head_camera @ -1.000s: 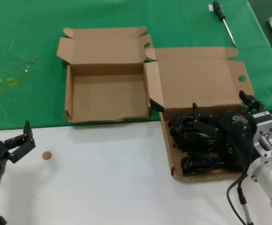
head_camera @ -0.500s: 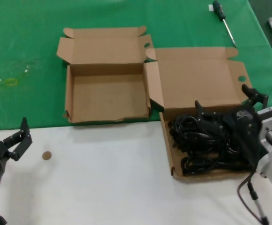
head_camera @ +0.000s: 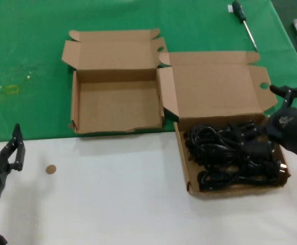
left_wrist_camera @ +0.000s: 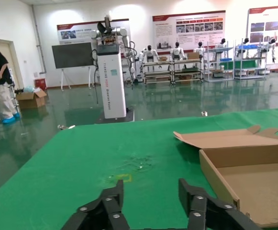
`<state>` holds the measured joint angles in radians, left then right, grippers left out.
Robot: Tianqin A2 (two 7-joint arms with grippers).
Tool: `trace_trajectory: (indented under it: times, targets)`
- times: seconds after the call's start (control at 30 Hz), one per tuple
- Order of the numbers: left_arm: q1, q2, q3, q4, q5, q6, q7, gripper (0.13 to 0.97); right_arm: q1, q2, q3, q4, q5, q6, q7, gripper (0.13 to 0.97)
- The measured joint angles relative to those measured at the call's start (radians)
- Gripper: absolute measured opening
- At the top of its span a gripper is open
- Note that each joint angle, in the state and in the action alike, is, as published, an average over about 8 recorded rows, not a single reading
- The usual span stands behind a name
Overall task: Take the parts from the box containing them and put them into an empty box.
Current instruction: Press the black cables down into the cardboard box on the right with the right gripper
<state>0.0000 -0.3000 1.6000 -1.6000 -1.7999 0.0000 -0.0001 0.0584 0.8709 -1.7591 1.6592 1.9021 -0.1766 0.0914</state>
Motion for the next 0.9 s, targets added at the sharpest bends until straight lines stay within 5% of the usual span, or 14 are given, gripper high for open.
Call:
trace_trajectory:
  times: [0.23,0.5,0.9]
  targets:
    - [0.000,0.000,0.000,0.000,0.000,0.000,0.000,0.379,0.015,0.094,0.052,-0.069,0.024,-0.268,-0.102,0.966]
    - [0.000,0.000,0.000,0.000,0.000,0.000,0.000,0.252,0.063,0.148,0.062,-0.175,0.017,-0.516,-0.267,0.966]
    - [0.000,0.000,0.000,0.000,0.000,0.000,0.000,0.170,0.136,0.136,0.033,-0.214,-0.046,-0.643,-0.368,0.959]
